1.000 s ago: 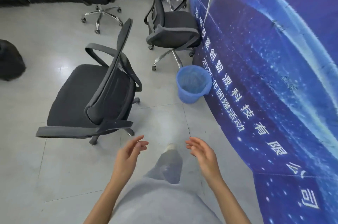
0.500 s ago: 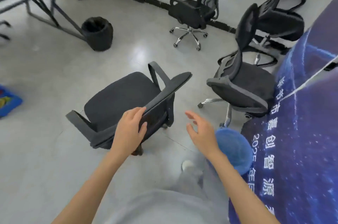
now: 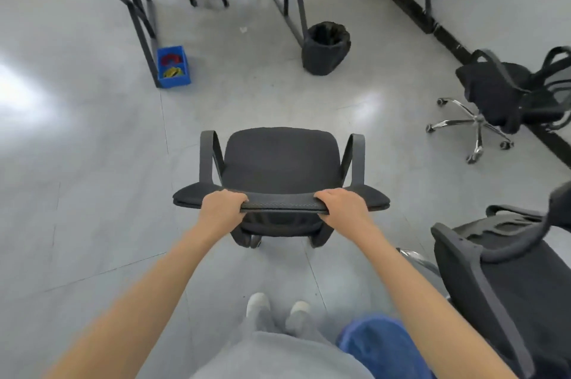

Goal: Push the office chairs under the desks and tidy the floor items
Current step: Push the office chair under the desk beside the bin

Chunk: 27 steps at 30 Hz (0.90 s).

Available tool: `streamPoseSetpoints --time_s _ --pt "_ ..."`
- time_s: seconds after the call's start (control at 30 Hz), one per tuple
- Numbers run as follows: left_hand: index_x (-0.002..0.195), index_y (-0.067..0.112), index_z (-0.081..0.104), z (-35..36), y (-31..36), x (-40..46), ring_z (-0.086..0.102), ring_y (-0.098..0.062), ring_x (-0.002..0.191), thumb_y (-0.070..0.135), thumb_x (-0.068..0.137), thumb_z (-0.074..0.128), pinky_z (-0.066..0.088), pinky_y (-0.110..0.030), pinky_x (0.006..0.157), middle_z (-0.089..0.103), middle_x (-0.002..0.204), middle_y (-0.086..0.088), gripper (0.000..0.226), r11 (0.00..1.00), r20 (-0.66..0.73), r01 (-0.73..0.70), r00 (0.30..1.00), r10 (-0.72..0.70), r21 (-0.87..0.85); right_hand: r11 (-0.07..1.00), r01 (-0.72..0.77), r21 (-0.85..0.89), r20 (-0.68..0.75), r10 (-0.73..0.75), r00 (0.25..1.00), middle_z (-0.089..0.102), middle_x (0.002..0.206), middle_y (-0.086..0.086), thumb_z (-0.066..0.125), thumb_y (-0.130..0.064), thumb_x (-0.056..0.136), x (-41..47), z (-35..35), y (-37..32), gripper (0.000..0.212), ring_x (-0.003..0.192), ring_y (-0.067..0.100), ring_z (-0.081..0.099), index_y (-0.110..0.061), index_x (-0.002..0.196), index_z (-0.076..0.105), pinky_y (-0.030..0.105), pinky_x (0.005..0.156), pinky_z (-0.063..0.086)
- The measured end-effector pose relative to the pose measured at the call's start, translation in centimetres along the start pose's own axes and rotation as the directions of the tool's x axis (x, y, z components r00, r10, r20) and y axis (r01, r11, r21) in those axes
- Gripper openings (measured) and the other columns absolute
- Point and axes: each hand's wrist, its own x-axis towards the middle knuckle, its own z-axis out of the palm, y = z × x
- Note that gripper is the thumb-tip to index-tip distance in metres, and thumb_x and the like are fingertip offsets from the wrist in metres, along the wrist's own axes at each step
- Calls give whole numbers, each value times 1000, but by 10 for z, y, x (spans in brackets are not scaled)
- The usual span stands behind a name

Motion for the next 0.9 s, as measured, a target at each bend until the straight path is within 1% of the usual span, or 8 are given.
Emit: streamPoseSetpoints --time_s 0.07,0.13,0.23,0.33,0.4,0.5,0.63,0.9 --pt "104 24 65 0 -3 -5 60 -26 93 24 85 52 38 -29 68 69 96 -2 23 1000 28 20 999 -20 -2 999 17 -39 43 -15 999 62 115 -6 51 -28 85 5 1 -2 32 107 20 55 -24 117 56 33 79 47" --pt "106 25 65 3 -7 -10 60 -25 93 25 86 52 36 -28 66 70 96 -1 23 1000 19 11 1000 -12 22 998 54 -31 -15 -54 998 65 111 -6 51 -26 84 1 9 -3 30 103 21 58 -23 113 59 32 75 46" --pt "109 25 63 4 -5 -14 60 -24 95 26 86 52 36 -27 68 70 99 -1 26 999 35 5 999 -6 38 998 65 -26 -44 -66 997 67 110 -6 52 -26 83 2 10 2 31 101 21 60 -23 113 61 31 74 46" --pt "106 20 62 1 8 -6 60 -25 91 26 85 52 43 -31 73 68 95 -4 25 993 85 -73 994 65 91 996 67 -57 -22 -68 997 67 109 -9 52 -28 82 6 6 19 31 100 18 60 -27 111 61 29 73 46" --pt "100 15 58 0 20 3 59 -26 86 26 83 50 45 -32 71 66 91 -6 22 982 102 -146 986 134 119 995 67 -77 -20 -69 997 67 108 -12 53 -29 81 12 -1 38 30 100 17 61 -30 109 62 29 73 47" --pt "95 11 54 5 44 13 57 -25 87 28 84 47 42 -32 69 63 93 -5 22 978 65 -198 979 194 58 991 67 -119 -4 -68 998 67 108 -15 53 -27 79 24 -14 67 30 101 15 61 -34 107 63 29 74 47" --pt "93 10 55 4 67 35 57 -25 84 31 85 46 41 -33 66 64 90 -4 24 983 -1 -182 983 182 28 985 72 -159 24 -69 997 68 108 -13 51 -23 79 48 -33 94 32 99 19 62 -33 106 64 30 73 46" --pt "93 13 58 -13 46 113 59 -23 81 35 82 49 43 -31 64 65 87 -2 26 972 -9 -229 973 229 46 986 57 -156 -6 -59 998 69 101 -12 51 -27 82 107 -40 114 25 92 20 62 -33 101 66 29 69 45"
